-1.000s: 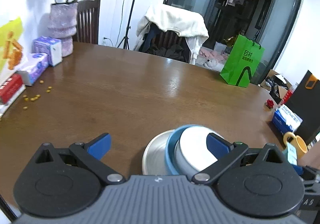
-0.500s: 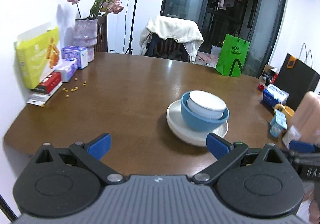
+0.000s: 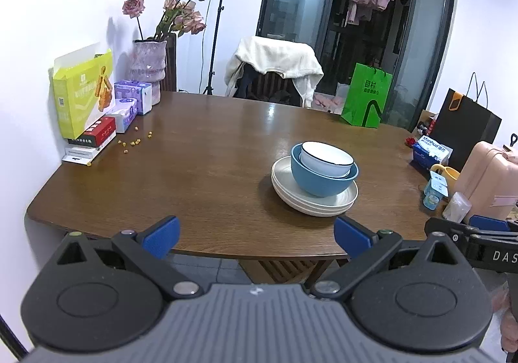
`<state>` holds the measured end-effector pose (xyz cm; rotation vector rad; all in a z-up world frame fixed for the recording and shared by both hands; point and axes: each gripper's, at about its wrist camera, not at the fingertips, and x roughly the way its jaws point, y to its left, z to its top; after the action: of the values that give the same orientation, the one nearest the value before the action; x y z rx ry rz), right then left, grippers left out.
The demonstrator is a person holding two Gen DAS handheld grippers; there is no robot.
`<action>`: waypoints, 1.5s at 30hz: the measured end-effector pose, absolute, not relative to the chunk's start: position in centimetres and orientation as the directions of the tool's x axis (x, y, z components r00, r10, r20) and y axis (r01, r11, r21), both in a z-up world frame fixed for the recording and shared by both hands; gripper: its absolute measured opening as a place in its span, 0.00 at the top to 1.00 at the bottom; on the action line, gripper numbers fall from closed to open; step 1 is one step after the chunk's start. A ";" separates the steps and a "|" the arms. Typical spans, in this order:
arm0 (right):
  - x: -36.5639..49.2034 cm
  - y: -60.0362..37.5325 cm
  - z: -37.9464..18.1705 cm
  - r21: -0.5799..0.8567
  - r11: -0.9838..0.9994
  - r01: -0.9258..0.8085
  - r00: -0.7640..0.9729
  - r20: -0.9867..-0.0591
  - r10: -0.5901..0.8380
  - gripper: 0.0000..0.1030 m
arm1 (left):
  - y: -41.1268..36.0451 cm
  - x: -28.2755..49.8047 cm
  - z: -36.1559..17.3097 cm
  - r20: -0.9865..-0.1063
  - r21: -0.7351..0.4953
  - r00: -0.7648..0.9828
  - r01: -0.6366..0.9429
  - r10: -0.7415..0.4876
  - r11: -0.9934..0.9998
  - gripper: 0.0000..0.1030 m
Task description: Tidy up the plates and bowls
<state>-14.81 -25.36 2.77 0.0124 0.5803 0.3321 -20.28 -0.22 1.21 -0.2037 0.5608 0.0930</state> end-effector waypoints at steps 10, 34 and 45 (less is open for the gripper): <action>-15.9 -25.1 3.1 0.105 0.947 -0.305 0.788 -0.531 0.313 0.00 | 0.2 -21.5 1.4 -0.528 -0.168 0.849 -0.148 0.038 0.975 0.00; -16.1 -24.1 3.2 0.093 0.944 -0.316 0.786 -0.533 0.315 0.00 | 0.8 -21.9 1.4 -0.522 -0.169 0.852 -0.152 0.042 0.974 0.00; -16.2 -24.1 3.1 0.086 0.945 -0.317 0.786 -0.534 0.312 0.00 | 1.3 -22.0 1.6 -0.517 -0.173 0.855 -0.158 0.047 0.972 0.00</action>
<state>-16.17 -24.10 3.09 -0.0087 0.5743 0.3392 -22.01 1.26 1.60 -0.2137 0.5359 0.1089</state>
